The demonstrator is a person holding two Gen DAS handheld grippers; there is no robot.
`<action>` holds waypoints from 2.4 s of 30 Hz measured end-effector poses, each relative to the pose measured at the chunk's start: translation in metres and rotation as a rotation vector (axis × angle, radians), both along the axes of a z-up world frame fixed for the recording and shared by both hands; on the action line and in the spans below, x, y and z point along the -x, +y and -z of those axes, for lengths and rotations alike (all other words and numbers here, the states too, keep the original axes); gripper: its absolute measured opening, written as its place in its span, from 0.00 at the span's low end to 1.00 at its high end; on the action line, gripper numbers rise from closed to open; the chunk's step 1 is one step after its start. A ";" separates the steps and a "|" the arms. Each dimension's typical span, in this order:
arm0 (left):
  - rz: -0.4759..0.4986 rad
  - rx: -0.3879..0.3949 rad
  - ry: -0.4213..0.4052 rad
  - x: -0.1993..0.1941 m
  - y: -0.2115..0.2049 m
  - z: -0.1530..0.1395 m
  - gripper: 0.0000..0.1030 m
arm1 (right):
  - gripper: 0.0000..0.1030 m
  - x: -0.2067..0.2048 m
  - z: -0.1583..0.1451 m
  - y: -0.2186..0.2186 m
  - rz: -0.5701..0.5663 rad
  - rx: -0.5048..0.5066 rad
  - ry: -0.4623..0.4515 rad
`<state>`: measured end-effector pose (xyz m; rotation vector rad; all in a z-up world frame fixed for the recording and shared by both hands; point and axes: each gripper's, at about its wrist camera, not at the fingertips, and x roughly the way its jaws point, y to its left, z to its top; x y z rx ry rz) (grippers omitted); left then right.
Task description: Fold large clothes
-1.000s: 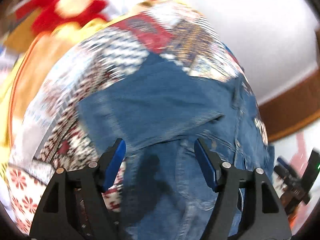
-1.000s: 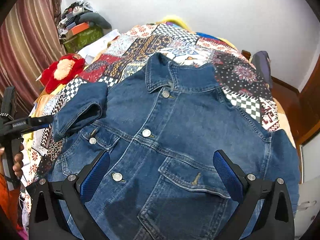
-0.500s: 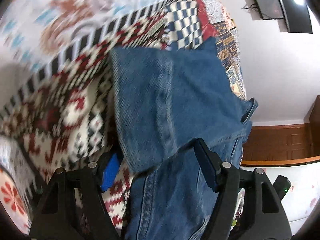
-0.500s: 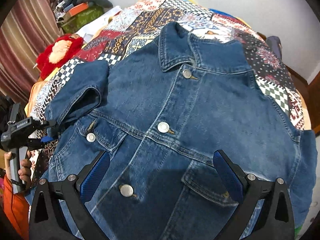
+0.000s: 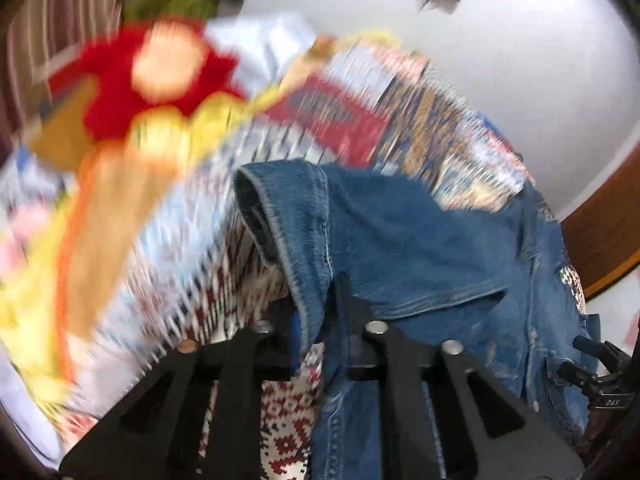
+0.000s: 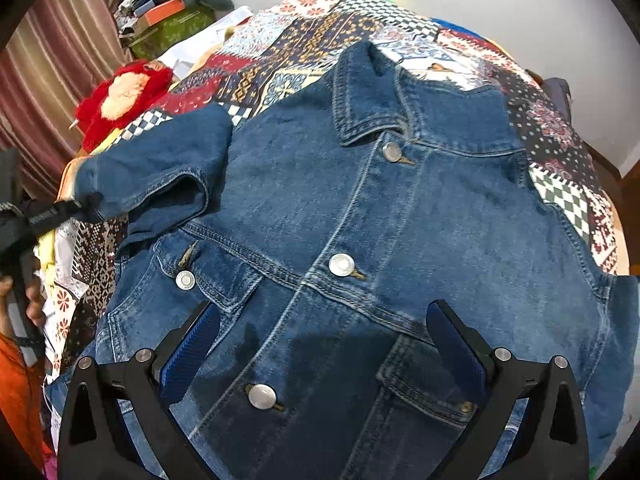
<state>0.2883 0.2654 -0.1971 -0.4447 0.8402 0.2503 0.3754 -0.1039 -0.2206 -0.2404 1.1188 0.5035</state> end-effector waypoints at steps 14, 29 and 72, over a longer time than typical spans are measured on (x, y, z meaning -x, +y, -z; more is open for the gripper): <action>0.361 -0.198 -0.277 -0.060 -0.148 -0.157 0.03 | 1.00 0.012 -0.061 -0.085 0.114 -0.109 -0.124; 0.792 -0.104 -0.053 -0.126 -0.325 -0.077 0.01 | 1.00 0.023 -0.075 -0.173 0.234 -0.136 -0.172; 0.222 -0.087 0.331 -0.038 -0.040 0.099 0.81 | 0.35 -0.072 0.046 -0.068 0.243 -0.156 0.195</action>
